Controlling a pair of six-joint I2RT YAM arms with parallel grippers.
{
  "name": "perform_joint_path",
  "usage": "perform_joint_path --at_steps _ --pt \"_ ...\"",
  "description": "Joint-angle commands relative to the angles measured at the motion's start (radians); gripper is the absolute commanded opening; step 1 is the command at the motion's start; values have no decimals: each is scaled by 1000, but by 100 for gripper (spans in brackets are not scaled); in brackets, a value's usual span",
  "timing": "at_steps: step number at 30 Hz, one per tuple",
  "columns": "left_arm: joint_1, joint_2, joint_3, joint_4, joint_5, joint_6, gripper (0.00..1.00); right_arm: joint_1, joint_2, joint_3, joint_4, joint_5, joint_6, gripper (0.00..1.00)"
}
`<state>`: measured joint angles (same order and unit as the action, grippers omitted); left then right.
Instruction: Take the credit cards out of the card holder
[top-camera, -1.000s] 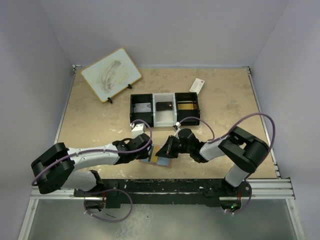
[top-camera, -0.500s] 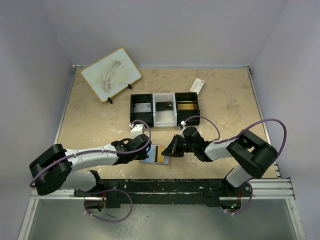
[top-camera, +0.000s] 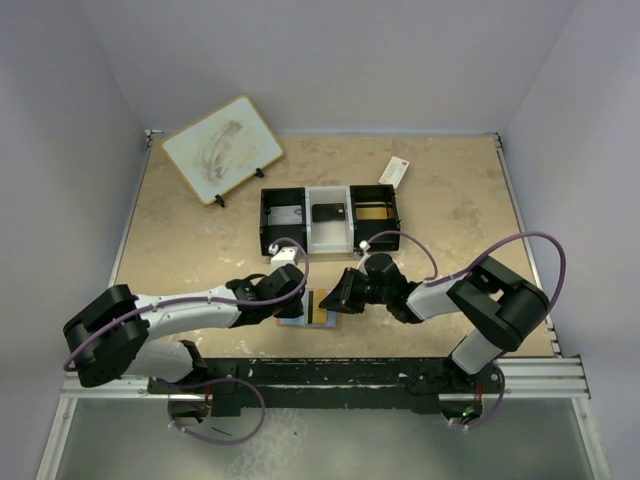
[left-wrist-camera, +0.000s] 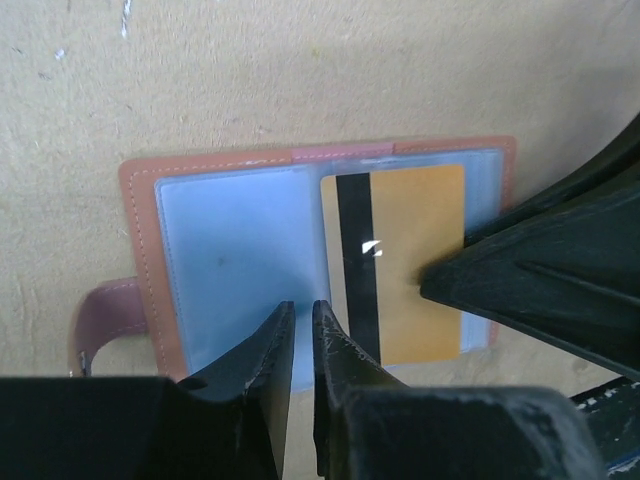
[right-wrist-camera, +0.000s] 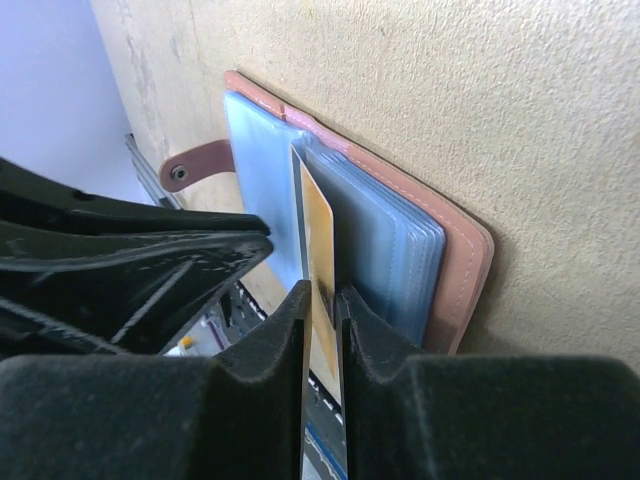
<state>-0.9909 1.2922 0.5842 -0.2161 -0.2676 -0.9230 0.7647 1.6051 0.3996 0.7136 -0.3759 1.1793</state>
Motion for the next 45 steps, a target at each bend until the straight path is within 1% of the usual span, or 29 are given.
perform_joint_path --at_steps 1,6,12,13,14,16,17,20,22,25,29,30,31,33,36,38,40,42,43,45 --pt "-2 49 -1 59 45 5 9 -1 21 20 50 2 1 20" --pt "-2 52 -15 63 42 -1 8 1 43 25 83 -18 2 19" --pt "-2 55 -10 60 34 -2 7 3 36 38 68 -22 -17 18" --pt "-2 56 -7 59 32 -2 7 4 35 40 64 -24 -21 17" --pt "-2 56 -7 57 29 -3 7 4 35 43 59 -28 -31 13" --pt "-2 50 -4 44 17 -4 7 4 20 47 31 -18 -50 1" --pt "-2 41 1 30 8 -4 7 4 -2 46 8 -4 -65 0" --pt "-2 -8 8 -22 -42 -4 8 3 -108 49 -113 36 -105 0" --pt "-1 -51 2 -41 -66 -6 10 -4 -220 79 -234 100 -173 0" --pt "-2 -108 6 -69 -93 -2 15 -6 -368 144 -429 227 -304 0" --pt "1 -136 68 -157 -154 33 22 -32 -563 225 -628 419 -481 0" --pt "4 -140 93 -182 -172 44 24 -48 -608 240 -660 475 -524 0" --pt "8 -144 117 -207 -185 56 28 -69 -648 253 -679 497 -571 0" --pt "22 -151 166 -247 -208 83 38 -111 -707 277 -698 544 -693 0" --pt "64 -162 226 -289 -229 124 51 -177 -738 331 -705 591 -869 0" --pt "122 -170 253 -315 -215 152 57 -236 -710 371 -703 596 -1000 0" --pt "189 -181 272 -345 -189 179 59 -325 -655 406 -694 545 -1095 0" --pt "236 -201 292 -385 -202 210 62 -416 -597 441 -676 463 -1166 0" --pt "250 -211 301 -403 -216 223 63 -450 -573 445 -648 398 -1213 0" --pt "274 -232 309 -430 -241 245 66 -477 -547 445 -578 298 -1304 0"
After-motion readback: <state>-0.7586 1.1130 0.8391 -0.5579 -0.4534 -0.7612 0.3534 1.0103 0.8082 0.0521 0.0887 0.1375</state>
